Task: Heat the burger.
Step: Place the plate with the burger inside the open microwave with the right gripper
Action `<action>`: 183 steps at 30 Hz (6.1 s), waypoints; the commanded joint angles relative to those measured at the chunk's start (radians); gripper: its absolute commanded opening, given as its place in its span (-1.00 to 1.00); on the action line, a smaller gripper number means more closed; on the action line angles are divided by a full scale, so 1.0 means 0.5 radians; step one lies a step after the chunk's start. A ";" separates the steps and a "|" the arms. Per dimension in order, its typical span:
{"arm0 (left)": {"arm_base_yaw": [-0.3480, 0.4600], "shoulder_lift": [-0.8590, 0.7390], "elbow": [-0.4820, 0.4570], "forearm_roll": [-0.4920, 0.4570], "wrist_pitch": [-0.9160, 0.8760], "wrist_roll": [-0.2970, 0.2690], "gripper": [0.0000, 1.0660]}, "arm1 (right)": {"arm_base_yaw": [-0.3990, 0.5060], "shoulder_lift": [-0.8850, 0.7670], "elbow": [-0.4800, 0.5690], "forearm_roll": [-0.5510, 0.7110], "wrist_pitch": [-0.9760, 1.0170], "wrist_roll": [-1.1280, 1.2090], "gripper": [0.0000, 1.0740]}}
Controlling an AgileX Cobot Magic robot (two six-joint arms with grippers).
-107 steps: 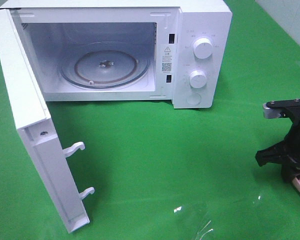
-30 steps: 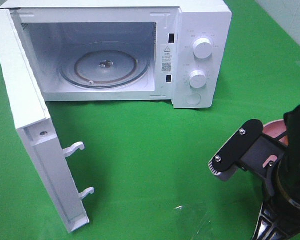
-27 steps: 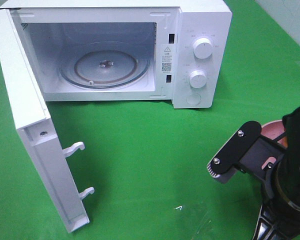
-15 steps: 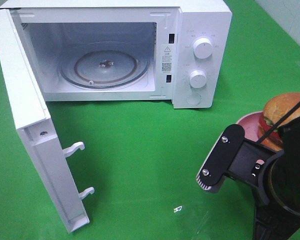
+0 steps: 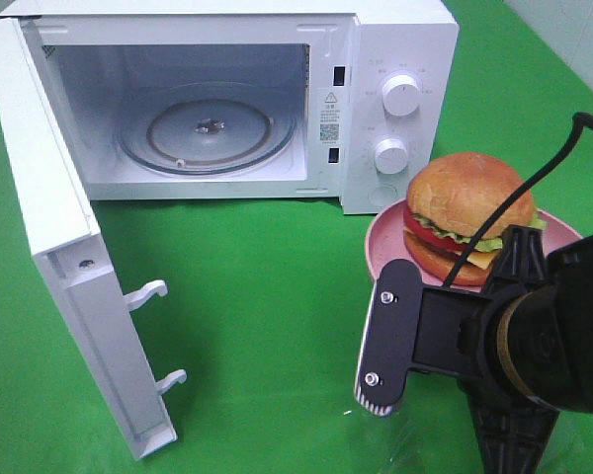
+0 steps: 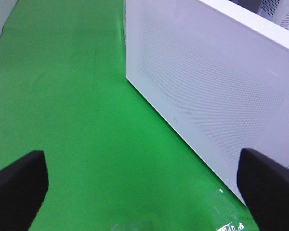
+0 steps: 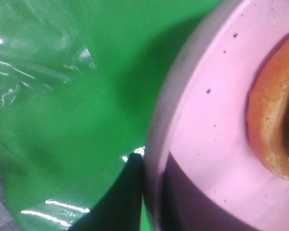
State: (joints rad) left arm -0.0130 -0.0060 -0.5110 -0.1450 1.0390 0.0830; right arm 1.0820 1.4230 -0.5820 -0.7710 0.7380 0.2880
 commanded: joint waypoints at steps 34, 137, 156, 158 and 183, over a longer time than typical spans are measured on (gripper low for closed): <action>-0.010 -0.034 0.004 -0.002 -0.008 -0.010 0.92 | -0.604 -0.020 -0.006 0.256 -1.144 -2.034 -1.00; -0.010 -0.034 0.004 -0.002 -0.008 -0.010 0.92 | -0.790 1.210 -1.846 1.230 -0.548 -3.140 -1.00; -0.010 -0.034 0.004 -0.002 -0.008 -0.010 0.92 | -0.790 1.576 -2.382 1.064 -0.420 -2.828 -1.00; -0.010 -0.034 0.004 -0.002 -0.008 -0.010 0.92 | -0.790 1.610 -2.434 1.064 -0.414 -2.828 -1.00; -0.010 -0.034 0.004 -0.002 -0.008 -0.010 0.92 | -0.780 1.812 -2.714 1.080 -0.396 -2.826 -0.96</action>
State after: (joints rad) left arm -0.0130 -0.0060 -0.5110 -0.1450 1.0390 0.0830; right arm 0.6890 2.3410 -1.9180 -0.2170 0.6030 -1.1280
